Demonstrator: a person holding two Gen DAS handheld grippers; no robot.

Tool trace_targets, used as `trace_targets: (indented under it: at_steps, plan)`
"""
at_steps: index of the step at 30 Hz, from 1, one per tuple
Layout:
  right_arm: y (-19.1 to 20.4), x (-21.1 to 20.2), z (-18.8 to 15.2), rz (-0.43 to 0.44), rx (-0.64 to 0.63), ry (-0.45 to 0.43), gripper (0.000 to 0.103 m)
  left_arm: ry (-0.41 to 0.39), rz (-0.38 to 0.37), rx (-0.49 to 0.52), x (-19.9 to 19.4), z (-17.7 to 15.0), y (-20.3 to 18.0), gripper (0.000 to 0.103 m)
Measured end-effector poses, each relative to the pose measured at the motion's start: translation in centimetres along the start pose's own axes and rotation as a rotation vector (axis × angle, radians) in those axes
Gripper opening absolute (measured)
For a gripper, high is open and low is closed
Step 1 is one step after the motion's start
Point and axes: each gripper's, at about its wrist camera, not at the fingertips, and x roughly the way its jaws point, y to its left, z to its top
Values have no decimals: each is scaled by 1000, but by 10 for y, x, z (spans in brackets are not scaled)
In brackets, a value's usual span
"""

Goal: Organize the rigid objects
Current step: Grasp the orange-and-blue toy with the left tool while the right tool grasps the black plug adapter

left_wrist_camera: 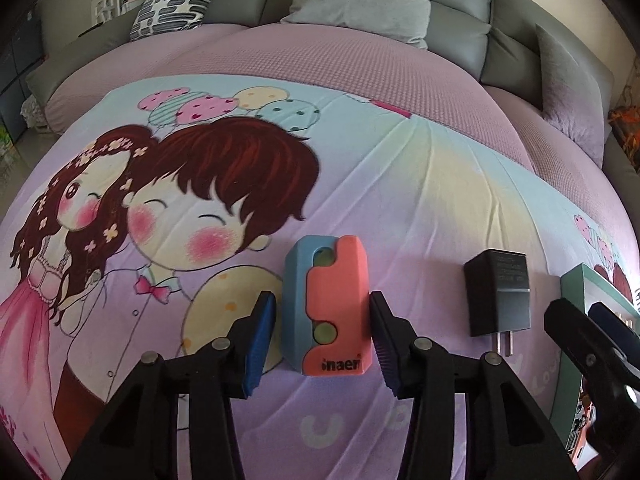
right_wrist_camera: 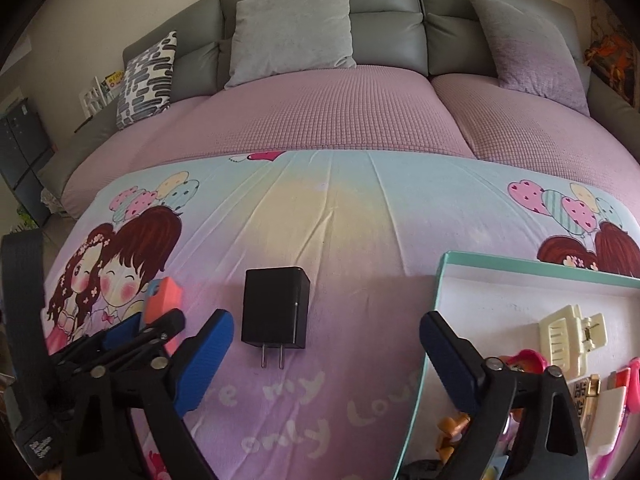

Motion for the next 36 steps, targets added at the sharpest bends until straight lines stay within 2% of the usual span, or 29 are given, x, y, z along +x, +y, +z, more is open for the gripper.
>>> trace_targets:
  at_steps: [10, 16, 24, 27, 31, 33, 36]
  plan:
    - [19, 19, 1, 24, -45, 27, 86, 11, 42, -61, -2, -1, 29, 49]
    - [26, 31, 0, 33, -61, 49, 79, 5, 50, -63, 1, 0, 30, 49]
    - [31, 47, -4, 28, -70, 77, 60, -13, 59, -70, 5, 2, 31, 49]
    - [32, 50, -4, 22, -73, 76, 58, -17, 76, -55, 7, 3, 28, 49]
    - [32, 51, -4, 2, -83, 73, 50, -19, 86, -54, 8, 3, 27, 49]
    - [32, 50, -4, 8, -81, 69, 43, -19, 86, -61, 8, 3, 28, 49]
    - [32, 49, -4, 9, -83, 69, 43, -17, 86, -53, 6, 3, 26, 44]
